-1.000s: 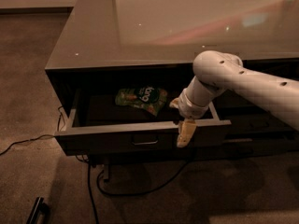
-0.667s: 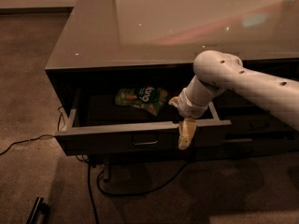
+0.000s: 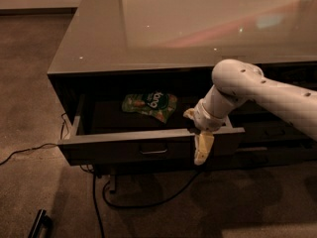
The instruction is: Open top drawer
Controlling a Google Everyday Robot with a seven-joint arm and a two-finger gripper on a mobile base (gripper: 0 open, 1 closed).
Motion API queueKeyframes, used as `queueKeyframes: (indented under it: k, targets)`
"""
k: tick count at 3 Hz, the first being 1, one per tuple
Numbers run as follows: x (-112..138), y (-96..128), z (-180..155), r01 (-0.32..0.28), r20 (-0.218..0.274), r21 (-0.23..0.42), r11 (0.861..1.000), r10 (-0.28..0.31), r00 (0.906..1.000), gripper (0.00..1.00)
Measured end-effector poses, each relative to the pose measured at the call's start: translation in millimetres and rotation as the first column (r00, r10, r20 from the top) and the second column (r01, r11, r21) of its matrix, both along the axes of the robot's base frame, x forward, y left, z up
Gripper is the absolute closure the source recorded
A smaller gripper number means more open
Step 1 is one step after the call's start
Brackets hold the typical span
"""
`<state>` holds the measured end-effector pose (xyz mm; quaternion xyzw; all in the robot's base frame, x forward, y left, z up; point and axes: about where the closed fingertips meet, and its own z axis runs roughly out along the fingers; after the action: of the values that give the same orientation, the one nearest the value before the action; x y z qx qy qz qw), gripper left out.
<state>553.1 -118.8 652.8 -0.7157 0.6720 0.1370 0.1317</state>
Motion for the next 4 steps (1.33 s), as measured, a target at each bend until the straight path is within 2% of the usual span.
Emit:
queueKeyframes:
  k: [1, 2, 4]
  targets:
    - [-24, -3, 3, -0.013, -0.003, 0.029, 1.000, 0.013, 0.9999, 0.00]
    - [-46, -8, 10, -0.003, 0.008, 0.033, 0.999, 0.003, 1.0000, 0.18]
    - [-77, -18, 25, 0.014, 0.039, 0.024, 1.000, -0.014, 0.9991, 0.65]
